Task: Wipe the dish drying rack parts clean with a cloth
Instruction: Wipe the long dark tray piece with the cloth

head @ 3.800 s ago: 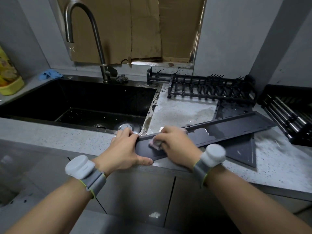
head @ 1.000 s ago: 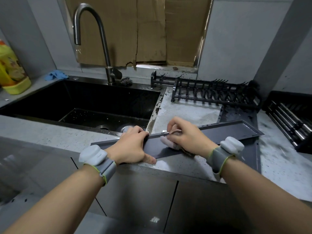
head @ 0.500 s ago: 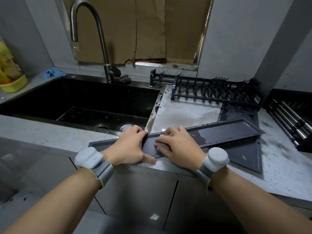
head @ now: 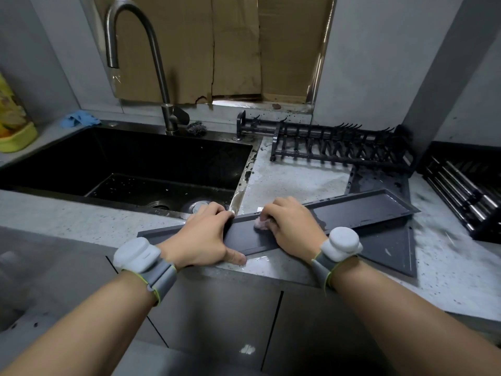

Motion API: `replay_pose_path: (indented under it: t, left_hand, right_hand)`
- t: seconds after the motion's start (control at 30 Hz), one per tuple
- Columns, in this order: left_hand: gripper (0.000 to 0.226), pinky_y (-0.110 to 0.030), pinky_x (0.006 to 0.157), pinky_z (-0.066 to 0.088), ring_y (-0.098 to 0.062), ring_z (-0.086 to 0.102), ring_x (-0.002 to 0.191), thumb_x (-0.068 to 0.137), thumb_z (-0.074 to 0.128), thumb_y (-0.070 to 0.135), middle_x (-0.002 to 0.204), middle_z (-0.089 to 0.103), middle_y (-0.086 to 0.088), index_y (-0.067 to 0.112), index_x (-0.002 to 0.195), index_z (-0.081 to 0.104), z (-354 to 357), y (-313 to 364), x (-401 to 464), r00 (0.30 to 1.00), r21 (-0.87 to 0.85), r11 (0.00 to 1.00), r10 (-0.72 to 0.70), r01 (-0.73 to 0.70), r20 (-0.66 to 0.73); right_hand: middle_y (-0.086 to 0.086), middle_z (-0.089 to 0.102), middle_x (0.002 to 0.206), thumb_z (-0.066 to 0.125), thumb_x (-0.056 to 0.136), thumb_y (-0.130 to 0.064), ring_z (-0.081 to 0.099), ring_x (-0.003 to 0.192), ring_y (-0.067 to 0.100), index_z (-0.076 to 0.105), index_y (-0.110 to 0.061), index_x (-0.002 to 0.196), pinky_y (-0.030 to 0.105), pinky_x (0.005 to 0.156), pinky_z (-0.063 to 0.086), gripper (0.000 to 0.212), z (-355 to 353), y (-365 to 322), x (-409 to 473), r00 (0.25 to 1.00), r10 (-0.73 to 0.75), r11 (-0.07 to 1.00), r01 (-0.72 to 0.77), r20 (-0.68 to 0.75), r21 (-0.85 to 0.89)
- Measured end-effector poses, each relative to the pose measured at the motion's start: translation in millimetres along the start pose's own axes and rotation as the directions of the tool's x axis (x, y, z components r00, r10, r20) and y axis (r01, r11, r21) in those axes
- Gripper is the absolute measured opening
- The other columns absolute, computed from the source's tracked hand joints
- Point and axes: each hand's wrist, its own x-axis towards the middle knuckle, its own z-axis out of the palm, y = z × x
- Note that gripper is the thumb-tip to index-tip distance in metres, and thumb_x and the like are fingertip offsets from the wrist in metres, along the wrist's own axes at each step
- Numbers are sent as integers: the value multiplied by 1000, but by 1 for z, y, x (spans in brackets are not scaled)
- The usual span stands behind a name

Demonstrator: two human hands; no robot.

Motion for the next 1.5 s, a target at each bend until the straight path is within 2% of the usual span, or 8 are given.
replay_pose_path:
  t: [0.23,0.4,0.53,0.67,0.87,1.13,1.27,1.5]
  left_hand:
    - [101,-37,109,31,-18,32,122,59,81,71,127,37,7,23,141,46,2,-2,-1,1000,-13,1000,1,-1,2]
    - [107,-39,108,32,-19,34,121,53,78,75,124,38,7,23,140,47,1,-2,2,1000,-12,1000,-5,5,8]
    - [105,-39,109,32,-19,34,122,57,81,72,126,39,6,23,142,45,2,-1,2,1000,2,1000,-4,4,6]
    - [113,-39,109,30,-19,33,124,50,70,80,127,38,7,24,144,44,1,-2,0,1000,0,1000,-9,9,20]
    - [101,-38,109,30,-19,33,123,60,82,69,124,37,6,22,141,45,-1,1,0,1000,-1,1000,-8,8,14]
    - [101,-36,109,31,-18,32,123,60,83,68,126,38,6,23,142,45,-2,3,0,1000,6,1000,-20,20,21]
    - [102,-36,109,31,-19,32,123,60,83,67,128,38,5,22,143,43,-2,4,-1,1000,4,1000,-25,25,13]
    - [102,-38,109,31,-19,33,124,59,84,66,128,38,5,22,142,44,-2,6,0,999,-1,999,-32,32,19]
  right_hand:
    - [6,61,102,55,90,-16,55,100,34,69,-21,93,36,79,44,15,-19,36,6,977,211,975,-209,19,-78]
    - [7,56,93,57,91,-15,51,92,30,68,-14,93,34,71,38,11,-10,-3,12,982,100,993,-89,-158,75]
    - [10,54,100,52,93,-15,47,95,31,67,-13,101,41,74,43,17,11,-25,20,997,13,1000,-13,-75,11]
    - [8,54,104,48,94,-14,47,97,30,69,-13,103,42,77,46,23,9,-19,21,999,32,996,-36,-41,-85]
    - [5,58,106,52,97,-21,52,102,31,74,-18,107,35,80,44,24,-9,23,15,978,209,972,-210,-26,-102]
    - [4,61,108,51,99,-20,52,103,28,74,-19,109,34,82,40,25,-9,20,7,985,167,984,-169,-39,-62]
    - [5,62,111,53,98,-19,54,106,29,75,-19,110,31,83,40,25,-32,49,3,963,270,957,-270,-19,-104]
    - [2,58,96,56,98,-25,51,94,23,76,-20,105,31,76,35,22,-18,13,-5,990,122,993,-121,-73,18]
